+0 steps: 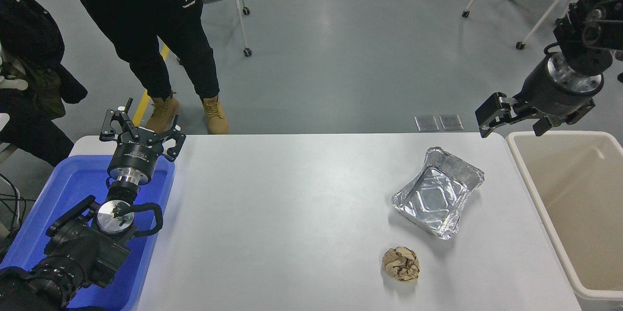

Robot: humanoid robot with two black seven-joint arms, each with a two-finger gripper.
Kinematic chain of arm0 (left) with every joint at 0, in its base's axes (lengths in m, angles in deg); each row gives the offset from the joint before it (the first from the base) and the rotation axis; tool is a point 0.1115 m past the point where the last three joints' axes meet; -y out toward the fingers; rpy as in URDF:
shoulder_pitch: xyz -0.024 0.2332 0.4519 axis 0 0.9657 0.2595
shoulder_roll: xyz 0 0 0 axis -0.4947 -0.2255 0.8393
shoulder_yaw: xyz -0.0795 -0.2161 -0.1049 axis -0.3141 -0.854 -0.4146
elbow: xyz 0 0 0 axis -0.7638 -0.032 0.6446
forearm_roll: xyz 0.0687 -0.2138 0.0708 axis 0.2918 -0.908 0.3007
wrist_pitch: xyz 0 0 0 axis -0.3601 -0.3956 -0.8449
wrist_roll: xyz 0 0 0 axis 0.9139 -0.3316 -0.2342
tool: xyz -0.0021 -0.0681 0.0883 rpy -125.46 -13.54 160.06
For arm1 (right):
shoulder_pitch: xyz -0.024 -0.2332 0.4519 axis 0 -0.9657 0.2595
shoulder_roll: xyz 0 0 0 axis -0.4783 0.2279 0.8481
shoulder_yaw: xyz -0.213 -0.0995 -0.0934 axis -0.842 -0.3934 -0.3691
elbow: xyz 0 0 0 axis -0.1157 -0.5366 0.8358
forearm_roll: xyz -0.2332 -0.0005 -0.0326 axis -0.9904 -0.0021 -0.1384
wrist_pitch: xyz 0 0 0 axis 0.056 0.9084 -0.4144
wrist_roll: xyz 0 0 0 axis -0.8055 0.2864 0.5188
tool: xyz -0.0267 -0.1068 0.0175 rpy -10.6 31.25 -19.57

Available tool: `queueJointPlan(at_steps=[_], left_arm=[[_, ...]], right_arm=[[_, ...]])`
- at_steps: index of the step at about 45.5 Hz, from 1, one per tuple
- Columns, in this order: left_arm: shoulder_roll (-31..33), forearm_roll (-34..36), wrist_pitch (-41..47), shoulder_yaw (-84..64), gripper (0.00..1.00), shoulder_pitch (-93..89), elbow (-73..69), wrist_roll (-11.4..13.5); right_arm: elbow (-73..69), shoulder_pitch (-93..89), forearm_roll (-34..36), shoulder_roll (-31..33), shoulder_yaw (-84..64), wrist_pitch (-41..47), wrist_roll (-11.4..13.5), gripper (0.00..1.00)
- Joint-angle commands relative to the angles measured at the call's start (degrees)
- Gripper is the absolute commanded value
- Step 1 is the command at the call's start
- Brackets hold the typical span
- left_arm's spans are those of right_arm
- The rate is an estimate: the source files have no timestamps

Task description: Pick up foil plate and place in dustbin

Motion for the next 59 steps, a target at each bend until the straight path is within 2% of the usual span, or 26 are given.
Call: queueJointPlan(at_steps=[1, 53, 59], left_arm=[[0.00, -0.07, 0.00, -0.09, 0.99, 0.01, -0.03, 0.00], [0.09, -0.07, 0.00, -0.09, 0.99, 0.01, -0.12, 0.00], [0.00, -0.07, 0.00, -0.09, 0.99, 0.01, -0.12, 0.00]], right_arm=[[0.03, -0.04, 0.02, 0.06, 0.00, 0.00, 0.00, 1.00], [3.10, -2.67, 0.02, 2.08, 0.17, 0.00, -0.09, 1.00], [5.56, -3.28, 1.60, 2.34, 0.53, 0.00, -0.18, 1.00]])
